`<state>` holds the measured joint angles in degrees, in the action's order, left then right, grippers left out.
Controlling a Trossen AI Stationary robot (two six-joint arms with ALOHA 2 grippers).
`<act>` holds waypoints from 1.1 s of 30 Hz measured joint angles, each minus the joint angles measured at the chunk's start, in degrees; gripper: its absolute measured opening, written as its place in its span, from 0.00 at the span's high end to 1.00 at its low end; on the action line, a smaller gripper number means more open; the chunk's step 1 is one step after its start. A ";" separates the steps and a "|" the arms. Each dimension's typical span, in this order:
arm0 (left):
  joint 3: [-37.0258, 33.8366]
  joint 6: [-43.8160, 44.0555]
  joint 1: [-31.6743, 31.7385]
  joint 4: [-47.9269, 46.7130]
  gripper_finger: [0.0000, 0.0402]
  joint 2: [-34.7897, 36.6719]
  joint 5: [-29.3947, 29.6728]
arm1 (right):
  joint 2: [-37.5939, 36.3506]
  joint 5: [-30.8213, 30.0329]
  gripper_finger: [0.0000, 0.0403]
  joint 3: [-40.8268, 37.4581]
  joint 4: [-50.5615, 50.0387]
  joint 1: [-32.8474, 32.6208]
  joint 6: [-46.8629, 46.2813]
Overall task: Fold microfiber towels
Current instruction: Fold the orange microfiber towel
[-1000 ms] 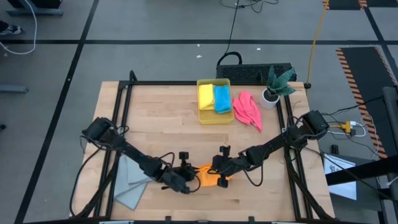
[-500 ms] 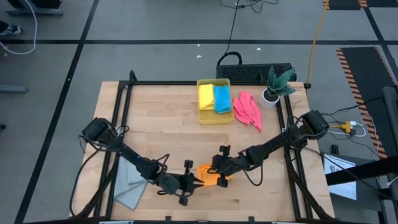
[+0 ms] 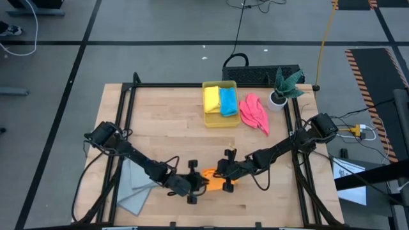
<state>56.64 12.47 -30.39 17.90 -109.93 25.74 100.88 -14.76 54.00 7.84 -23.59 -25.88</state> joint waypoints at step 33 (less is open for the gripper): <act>0.04 0.67 0.50 3.52 0.87 0.48 -1.50 | 0.00 -1.49 0.72 -9.79 12.13 0.00 -1.32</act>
<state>56.69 13.13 -29.89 21.41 -109.45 24.24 100.88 -16.25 44.21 19.97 -23.59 -27.20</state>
